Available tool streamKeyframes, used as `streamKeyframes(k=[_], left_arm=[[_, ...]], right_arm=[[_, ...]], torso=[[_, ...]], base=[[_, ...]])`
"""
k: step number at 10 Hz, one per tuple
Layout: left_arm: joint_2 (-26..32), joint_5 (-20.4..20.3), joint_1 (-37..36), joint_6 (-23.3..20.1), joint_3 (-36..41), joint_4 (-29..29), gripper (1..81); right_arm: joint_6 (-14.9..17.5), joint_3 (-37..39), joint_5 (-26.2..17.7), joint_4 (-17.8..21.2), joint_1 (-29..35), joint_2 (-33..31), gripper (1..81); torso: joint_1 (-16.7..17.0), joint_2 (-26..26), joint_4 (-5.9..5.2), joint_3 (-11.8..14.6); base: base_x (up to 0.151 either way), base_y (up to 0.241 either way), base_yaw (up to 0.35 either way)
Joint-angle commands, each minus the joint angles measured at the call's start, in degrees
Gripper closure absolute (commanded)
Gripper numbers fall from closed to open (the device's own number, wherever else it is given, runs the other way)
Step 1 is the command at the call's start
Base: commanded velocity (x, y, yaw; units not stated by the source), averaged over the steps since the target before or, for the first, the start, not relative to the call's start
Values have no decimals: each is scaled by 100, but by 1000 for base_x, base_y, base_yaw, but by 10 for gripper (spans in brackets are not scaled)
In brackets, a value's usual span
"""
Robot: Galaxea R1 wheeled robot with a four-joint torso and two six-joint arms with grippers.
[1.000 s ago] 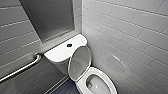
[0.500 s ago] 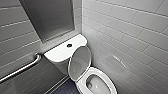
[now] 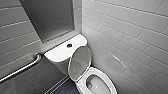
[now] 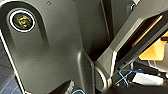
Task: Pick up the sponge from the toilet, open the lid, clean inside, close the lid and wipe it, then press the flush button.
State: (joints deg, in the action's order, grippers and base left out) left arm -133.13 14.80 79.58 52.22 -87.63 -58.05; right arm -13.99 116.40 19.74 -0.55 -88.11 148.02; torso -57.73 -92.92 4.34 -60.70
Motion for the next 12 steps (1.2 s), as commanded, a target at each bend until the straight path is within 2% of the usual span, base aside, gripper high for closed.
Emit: streamKeyframes(k=[1,2,3,4,6,7,8,9,10,11,12], left_arm=[[23,621,-158,-1557,140,1129,10],[6,534,-175,-2710,-50,2309,10],[-81,55,-158,-4137,-357,3603,10],[-187,-179,-149,-4958,-655,4486,10],[-589,-171,-140,-5799,-1296,5265,10],[-847,-126,-70,-5899,-1688,5339,10],[-1154,-162,18,-5899,-2188,5304,10],[-1312,-136,45,-5899,-2469,5330,10],[-1391,-126,71,-5899,-2592,5322,10],[-1444,-126,80,-5899,-2628,5304,10],[-1454,-126,80,-5899,-2619,5287,10]], right_arm=[[-33,-215,-339,-182,-80,-182,811],[-42,-276,-339,-182,-71,-208,811],[-51,-355,-339,-182,-80,-243,811],[-59,-381,-374,-174,-88,-261,811],[-68,-659,-348,-130,-98,-462,811],[-68,-984,-339,-130,-45,-672,811],[-68,-1664,-330,-25,-27,-1095,811],[-16,-2269,-304,282,-27,-1473,811],[80,-2811,-79,615,-27,-1830,811],[187,-3411,188,687,77,-2298,811],[195,-3736,224,626,254,-2649,811]], torso=[[0,0,0,0],[0,0,0,0],[0,0,0,2],[0,0,0,2],[0,0,0,5],[0,0,0,5],[0,0,0,5],[0,0,0,5],[0,0,0,5],[0,0,0,6],[0,0,0,6]], base=[[0,0,0],[0,0,0],[0,0,0],[0,0,0],[0,0,0],[0,0,0],[0,0,0],[0,0,0],[0,0,0],[0,0,0],[0,0,0]])
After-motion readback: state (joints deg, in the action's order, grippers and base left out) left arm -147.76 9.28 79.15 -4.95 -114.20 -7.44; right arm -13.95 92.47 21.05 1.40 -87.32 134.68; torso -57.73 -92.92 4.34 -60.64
